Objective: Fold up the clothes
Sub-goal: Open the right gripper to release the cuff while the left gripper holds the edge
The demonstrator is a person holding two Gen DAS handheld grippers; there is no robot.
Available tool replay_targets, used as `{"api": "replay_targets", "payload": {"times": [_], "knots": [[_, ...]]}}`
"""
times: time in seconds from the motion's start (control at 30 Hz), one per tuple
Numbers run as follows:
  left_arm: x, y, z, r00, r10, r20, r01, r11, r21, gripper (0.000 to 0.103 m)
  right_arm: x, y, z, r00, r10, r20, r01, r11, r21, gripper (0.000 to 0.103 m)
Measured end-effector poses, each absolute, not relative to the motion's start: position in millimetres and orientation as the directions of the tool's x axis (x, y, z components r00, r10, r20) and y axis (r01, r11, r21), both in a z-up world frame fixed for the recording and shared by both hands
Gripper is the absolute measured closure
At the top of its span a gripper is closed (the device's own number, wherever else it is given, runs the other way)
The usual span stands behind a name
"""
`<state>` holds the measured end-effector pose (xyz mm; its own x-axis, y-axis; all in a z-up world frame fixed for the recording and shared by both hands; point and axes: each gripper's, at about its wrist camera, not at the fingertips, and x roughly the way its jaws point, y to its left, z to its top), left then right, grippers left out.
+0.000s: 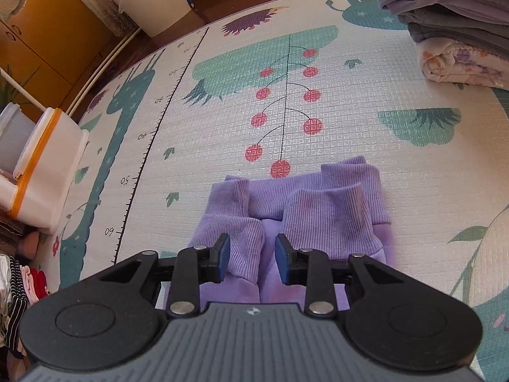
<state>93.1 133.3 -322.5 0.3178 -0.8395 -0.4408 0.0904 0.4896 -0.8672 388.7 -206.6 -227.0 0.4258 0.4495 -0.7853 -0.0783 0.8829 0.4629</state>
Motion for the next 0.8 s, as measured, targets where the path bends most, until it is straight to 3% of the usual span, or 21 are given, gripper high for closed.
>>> {"api": "replay_targets", "payload": {"times": [0.1, 0.13, 0.17, 0.2, 0.37, 0.53, 0.6, 0.7, 0.8], "knots": [[95, 128, -317, 0.315, -0.826, -0.467, 0.124, 0.524, -0.843, 0.087, 383, -194, -231, 0.425, 0.456, -0.782, -0.120, 0.885, 0.451, 0.070], [96, 126, -315, 0.316, -0.820, -0.478, 0.134, 0.537, -0.833, 0.087, 381, -190, -231, 0.429, 0.459, -0.778, -0.138, 0.885, 0.445, 0.074], [96, 123, -313, 0.319, -0.812, -0.489, 0.146, 0.551, -0.822, 0.087, 379, -186, -231, 0.432, 0.461, -0.775, -0.157, 0.885, 0.439, 0.083], [96, 120, -312, 0.320, -0.808, -0.495, 0.147, 0.558, -0.817, 0.087, 377, -183, -231, 0.436, 0.467, -0.769, -0.165, 0.882, 0.442, 0.101], [95, 128, -326, 0.327, -0.828, -0.456, 0.051, 0.497, -0.866, 0.093, 375, -210, -215, 0.568, 0.461, -0.682, -0.092, 0.858, 0.505, 0.101], [91, 145, -342, 0.338, -0.857, -0.388, -0.081, 0.385, -0.920, 0.093, 385, -219, -228, 0.544, 0.435, -0.718, -0.065, 0.874, 0.481, 0.101], [92, 149, -341, 0.334, -0.857, -0.392, -0.083, 0.387, -0.918, 0.093, 384, -213, -233, 0.508, 0.464, -0.726, -0.088, 0.866, 0.492, 0.095], [94, 148, -335, 0.320, -0.857, -0.404, -0.062, 0.407, -0.911, 0.094, 378, -204, -238, 0.487, 0.469, -0.737, -0.114, 0.870, 0.479, 0.065], [98, 140, -327, 0.313, -0.850, -0.424, -0.030, 0.437, -0.899, 0.091, 373, -191, -239, 0.474, 0.481, -0.738, -0.184, 0.873, 0.451, 0.068]]}}
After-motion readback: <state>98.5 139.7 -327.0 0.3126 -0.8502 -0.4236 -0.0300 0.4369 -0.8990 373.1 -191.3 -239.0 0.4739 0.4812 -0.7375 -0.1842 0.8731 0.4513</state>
